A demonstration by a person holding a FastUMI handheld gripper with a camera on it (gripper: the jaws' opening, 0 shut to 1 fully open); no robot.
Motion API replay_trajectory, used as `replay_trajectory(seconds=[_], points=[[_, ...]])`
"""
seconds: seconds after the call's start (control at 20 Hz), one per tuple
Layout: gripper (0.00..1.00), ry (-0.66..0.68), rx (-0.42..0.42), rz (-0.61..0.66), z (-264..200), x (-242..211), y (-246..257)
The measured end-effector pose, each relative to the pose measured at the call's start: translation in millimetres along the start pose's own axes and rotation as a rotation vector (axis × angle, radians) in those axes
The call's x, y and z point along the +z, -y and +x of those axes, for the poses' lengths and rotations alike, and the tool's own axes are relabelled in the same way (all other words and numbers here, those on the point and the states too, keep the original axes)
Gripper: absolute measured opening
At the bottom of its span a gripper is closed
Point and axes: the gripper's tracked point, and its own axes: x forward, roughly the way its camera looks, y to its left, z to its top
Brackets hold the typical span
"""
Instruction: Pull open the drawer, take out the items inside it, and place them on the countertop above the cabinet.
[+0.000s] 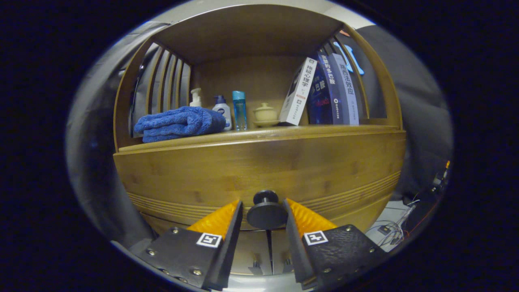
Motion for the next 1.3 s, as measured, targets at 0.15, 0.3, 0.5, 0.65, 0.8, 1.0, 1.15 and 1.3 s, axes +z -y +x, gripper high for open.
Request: replay_trajectory(seconds=[0.15,0.3,0.5,0.65,0.8,1.0,1.15,1.3], points=[[0.52,0.034,-0.027,0.021,-2,1,4],[0.45,0.061,-0.012,-0.031,-1,0,5],[0.45,0.134,-0.008,-0.104,-8,18,3],[0.45,0.102,-0.015,-0.121,-6,16,5],[0.45,0.035,0.025,0.049,-3,1,3],[0.41,0.041,0.038,-0.112,-4,2,6],[0.36,0.015,0.046,-0.085,-9,-3,4],[0.30,0.013,0.038,-0.084,-32,-4,6]])
